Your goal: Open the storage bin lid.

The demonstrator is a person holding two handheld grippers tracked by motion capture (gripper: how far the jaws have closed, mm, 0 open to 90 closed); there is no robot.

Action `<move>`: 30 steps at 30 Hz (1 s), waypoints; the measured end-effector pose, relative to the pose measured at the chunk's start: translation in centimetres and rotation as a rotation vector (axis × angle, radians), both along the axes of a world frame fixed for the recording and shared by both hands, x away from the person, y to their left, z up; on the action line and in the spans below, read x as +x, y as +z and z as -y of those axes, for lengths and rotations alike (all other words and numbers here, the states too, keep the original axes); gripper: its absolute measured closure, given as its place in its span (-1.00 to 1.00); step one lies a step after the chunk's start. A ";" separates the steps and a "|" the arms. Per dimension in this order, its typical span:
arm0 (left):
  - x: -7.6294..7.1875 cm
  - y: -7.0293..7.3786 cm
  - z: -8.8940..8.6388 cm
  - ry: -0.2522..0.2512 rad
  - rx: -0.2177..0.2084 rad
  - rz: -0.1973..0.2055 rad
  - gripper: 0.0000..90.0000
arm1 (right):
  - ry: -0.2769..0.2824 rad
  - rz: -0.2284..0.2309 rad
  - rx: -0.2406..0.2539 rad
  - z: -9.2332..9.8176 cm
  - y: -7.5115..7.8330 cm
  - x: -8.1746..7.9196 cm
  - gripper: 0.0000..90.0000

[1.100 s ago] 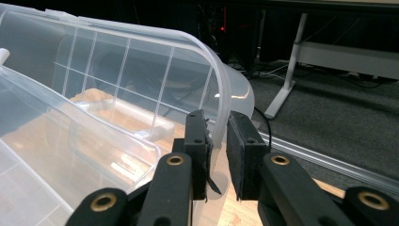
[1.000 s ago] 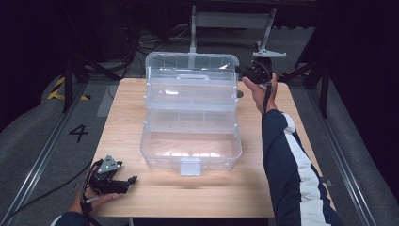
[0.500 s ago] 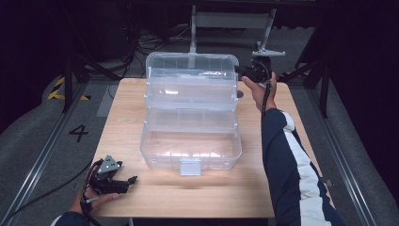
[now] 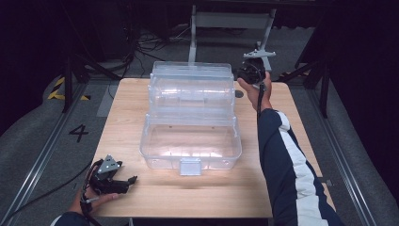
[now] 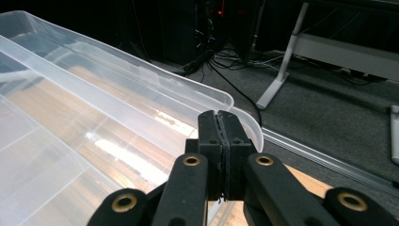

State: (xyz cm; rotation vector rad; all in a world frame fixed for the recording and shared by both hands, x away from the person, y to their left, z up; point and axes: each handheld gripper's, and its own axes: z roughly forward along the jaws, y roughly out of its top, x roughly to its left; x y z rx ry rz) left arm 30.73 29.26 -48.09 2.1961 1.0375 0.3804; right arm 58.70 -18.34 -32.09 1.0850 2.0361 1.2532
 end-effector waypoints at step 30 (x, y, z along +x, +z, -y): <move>0.1 0.0 0.0 -0.002 0.010 0.019 -0.62 | 0.041 0.023 -0.091 1.3 -0.1 -2.4 0.86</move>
